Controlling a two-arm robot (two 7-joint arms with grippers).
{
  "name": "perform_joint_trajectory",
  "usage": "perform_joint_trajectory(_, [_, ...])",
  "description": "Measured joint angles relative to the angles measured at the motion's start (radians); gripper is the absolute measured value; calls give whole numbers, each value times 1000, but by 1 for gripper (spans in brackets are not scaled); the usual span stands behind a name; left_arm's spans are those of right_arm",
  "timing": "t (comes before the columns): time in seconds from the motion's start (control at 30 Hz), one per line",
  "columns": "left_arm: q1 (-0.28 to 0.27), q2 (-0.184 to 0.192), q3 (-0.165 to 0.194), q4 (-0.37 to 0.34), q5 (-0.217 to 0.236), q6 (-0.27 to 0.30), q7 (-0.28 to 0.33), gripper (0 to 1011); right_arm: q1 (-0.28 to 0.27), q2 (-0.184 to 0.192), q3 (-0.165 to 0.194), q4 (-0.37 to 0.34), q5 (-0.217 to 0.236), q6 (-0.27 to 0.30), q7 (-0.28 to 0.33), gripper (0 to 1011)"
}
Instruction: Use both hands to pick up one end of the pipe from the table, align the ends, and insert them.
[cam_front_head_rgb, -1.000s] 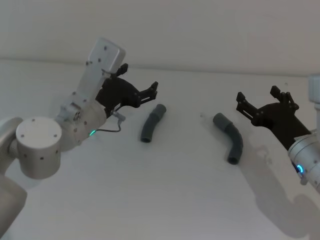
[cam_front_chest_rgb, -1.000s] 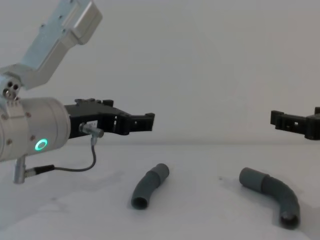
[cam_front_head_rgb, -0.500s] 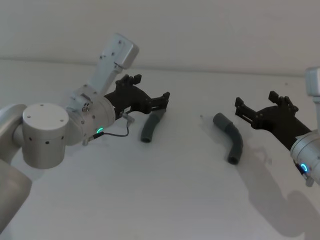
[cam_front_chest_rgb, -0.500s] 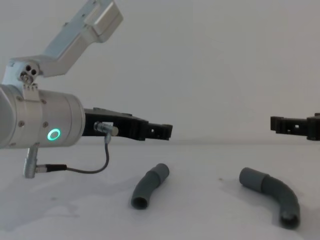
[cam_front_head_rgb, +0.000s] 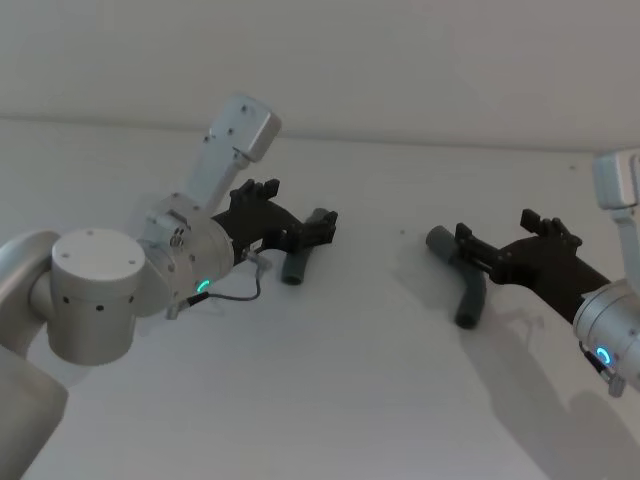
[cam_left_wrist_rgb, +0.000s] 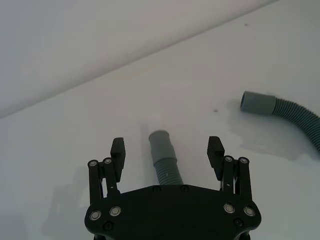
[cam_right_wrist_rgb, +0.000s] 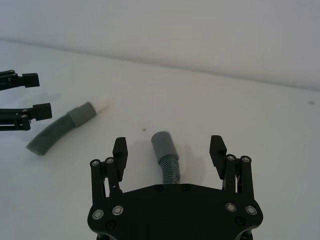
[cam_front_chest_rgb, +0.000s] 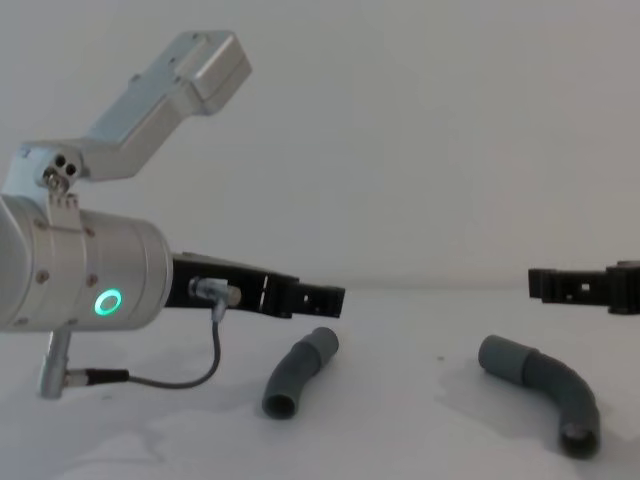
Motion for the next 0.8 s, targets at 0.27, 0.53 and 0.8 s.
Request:
perform_joint_trajectory(0.27, [18,-11,3,-1,24,11,31,1000,-9,-1,-11,1,-2,18,10,1002])
perform_joint_trajectory(0.53, [13,-28,11,37,41,-3,37,1000,-7,-5,-25,22,-19,24,18,1002])
perform_joint_trajectory(0.8, [-7,-39,23,90,51,-30,10,1000,7,-6,-41,53,-39,26,26,1002])
